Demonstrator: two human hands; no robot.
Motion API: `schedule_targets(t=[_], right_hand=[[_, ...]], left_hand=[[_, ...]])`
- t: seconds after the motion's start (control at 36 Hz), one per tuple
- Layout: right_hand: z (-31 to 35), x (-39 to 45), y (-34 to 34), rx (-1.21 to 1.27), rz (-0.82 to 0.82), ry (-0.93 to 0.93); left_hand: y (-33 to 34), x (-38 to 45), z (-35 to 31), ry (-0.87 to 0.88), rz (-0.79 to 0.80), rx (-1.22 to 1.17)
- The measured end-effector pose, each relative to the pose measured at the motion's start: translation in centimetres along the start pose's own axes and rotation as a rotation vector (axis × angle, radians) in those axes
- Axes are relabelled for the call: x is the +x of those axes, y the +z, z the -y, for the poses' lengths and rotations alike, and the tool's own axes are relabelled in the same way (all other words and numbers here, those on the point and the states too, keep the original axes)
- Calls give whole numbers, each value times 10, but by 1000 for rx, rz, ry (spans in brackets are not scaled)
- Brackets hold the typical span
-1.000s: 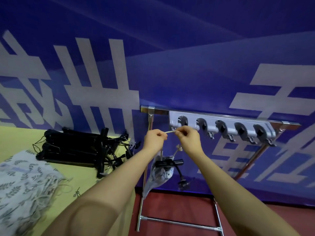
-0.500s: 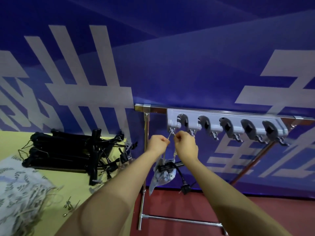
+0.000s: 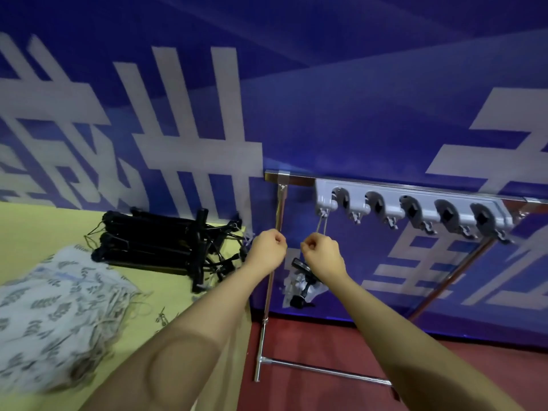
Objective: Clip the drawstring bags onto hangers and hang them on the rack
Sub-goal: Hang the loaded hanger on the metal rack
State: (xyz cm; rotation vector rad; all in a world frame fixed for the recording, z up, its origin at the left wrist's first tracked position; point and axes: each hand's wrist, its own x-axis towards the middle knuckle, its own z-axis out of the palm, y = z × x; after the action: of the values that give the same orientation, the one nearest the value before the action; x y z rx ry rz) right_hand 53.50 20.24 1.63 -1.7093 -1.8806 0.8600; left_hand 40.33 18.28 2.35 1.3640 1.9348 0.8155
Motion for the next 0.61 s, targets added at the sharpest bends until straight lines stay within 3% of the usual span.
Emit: schedule_targets(t=[0.28, 0.61], right_hand=[[69, -35, 66, 32, 117, -111], [166, -73, 204, 21, 179, -145]], left_hand=[[-93, -44, 61, -31, -113, -16], [-205, -73, 196, -64, -91, 147]])
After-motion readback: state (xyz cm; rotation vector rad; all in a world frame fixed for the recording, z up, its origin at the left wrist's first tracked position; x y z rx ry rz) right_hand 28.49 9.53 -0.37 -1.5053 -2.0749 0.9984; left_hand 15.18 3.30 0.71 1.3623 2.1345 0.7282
